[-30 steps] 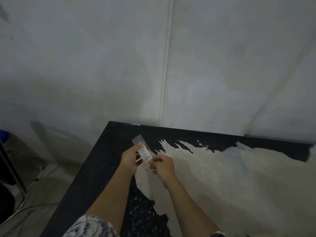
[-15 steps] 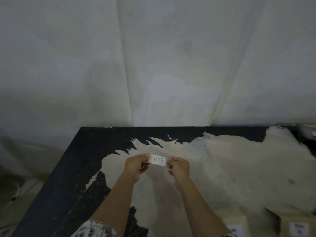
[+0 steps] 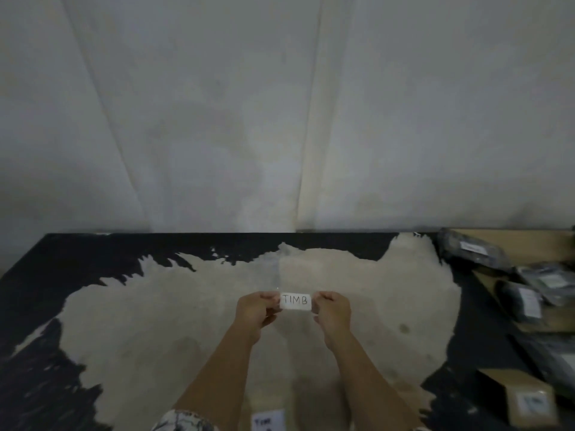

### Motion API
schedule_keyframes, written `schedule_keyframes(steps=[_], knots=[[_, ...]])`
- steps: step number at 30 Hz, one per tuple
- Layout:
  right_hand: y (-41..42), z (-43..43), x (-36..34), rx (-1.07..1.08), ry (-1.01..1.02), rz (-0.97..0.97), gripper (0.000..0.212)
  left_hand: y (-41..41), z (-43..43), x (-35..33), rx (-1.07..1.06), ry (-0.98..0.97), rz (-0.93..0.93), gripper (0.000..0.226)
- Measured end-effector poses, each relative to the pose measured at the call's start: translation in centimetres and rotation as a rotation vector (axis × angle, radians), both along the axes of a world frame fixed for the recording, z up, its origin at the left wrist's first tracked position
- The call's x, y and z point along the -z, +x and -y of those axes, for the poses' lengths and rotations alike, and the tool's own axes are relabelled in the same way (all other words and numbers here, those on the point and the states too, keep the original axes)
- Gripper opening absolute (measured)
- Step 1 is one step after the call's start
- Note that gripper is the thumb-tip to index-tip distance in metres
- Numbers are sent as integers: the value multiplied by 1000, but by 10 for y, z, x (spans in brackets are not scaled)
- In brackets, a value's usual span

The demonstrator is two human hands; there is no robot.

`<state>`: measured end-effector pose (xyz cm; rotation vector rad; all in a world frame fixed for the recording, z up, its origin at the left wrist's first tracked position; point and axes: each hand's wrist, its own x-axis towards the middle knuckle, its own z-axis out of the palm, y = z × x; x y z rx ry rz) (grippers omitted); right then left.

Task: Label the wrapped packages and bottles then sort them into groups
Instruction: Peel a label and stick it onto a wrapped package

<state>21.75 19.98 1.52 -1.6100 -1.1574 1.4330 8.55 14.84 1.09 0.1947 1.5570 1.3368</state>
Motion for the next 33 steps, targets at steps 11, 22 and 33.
schedule_keyframes(steps=[11, 22, 33], knots=[[124, -58, 11, 3, 9, -62, 10, 124, -41, -3, 12, 21, -49, 13], [254, -54, 13, -6, 9, -89, 13, 248, -38, 6, -14, 39, -53, 6], [393, -55, 13, 35, 59, -20, 7, 389, -49, -6, 3, 52, -190, 8]])
